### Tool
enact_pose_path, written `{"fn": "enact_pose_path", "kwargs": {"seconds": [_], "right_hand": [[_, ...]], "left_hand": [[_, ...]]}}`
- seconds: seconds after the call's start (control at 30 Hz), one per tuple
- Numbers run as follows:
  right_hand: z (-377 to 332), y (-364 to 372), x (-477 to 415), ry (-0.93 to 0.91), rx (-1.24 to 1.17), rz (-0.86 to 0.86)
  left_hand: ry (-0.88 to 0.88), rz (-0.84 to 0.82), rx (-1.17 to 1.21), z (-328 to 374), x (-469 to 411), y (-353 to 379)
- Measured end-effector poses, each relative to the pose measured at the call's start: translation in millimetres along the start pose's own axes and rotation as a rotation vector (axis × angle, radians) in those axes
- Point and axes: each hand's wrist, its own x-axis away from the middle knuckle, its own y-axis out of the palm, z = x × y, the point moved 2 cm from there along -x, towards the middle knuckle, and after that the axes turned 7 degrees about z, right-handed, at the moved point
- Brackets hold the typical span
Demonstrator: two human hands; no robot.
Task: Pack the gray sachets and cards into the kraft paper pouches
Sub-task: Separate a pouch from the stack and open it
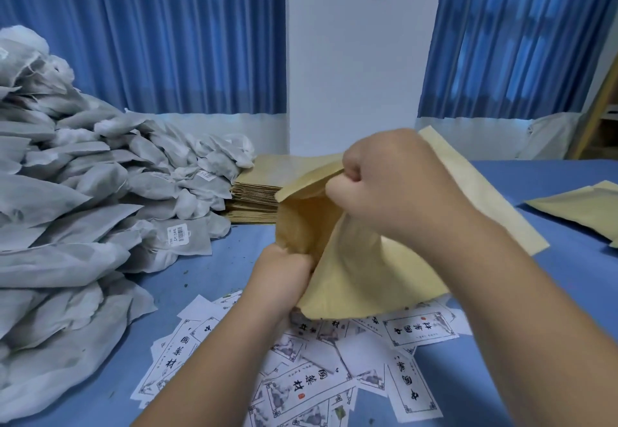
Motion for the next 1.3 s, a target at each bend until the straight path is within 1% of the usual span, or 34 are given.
{"fn": "enact_pose_path", "kwargs": {"seconds": [0.07, 0.13, 0.3, 0.43, 0.5, 0.63, 0.77, 0.87, 1.0, 1.17, 1.23, 1.3], "right_hand": [[5, -7, -5, 0.01, -0.003, 0.008], [6, -9, -6, 0.025, -0.03, -0.003], [4, 2, -7, 0.062, -0.079, -0.118], [5, 9, -15, 0.104, -0.106, -0.193], [7, 10, -20, 0.131, -0.129, -0.23], [6, 12, -31, 0.154, -0.146, -0.271], [4, 20, -39, 0.223, -0.156, -0.291], [7, 31, -38, 0.3, -0.202, -0.346], [15, 42, -36, 0.367, -0.266, -0.41], [20, 47, -37, 0.406, -0.272, -0.421], [20, 49, -36, 0.405, -0.259, -0.427], [20, 49, -35, 0.407, -0.257, -0.444]], "left_hand": [[-0.033, -0.063, 0.09, 2, 1, 1], [-0.038, -0.108, 0.126, 4, 2, 1], [-0.022, -0.267, 0.129, 5, 4, 3], [0.027, -0.399, 0.101, 10, 8, 2], [0.014, -0.429, 0.141, 12, 8, -1], [-0.115, -0.378, 0.297, 13, 2, -9], [-0.143, -0.315, 0.275, 12, -6, -18], [-0.121, -0.284, 0.278, 13, -11, -24], [-0.078, -0.279, 0.194, 17, -7, -28], [-0.003, -0.175, 0.108, 20, -3, -33], [0.028, -0.145, 0.147, 24, 0, -34], [0.05, -0.056, 0.241, 29, -2, -38]]}}
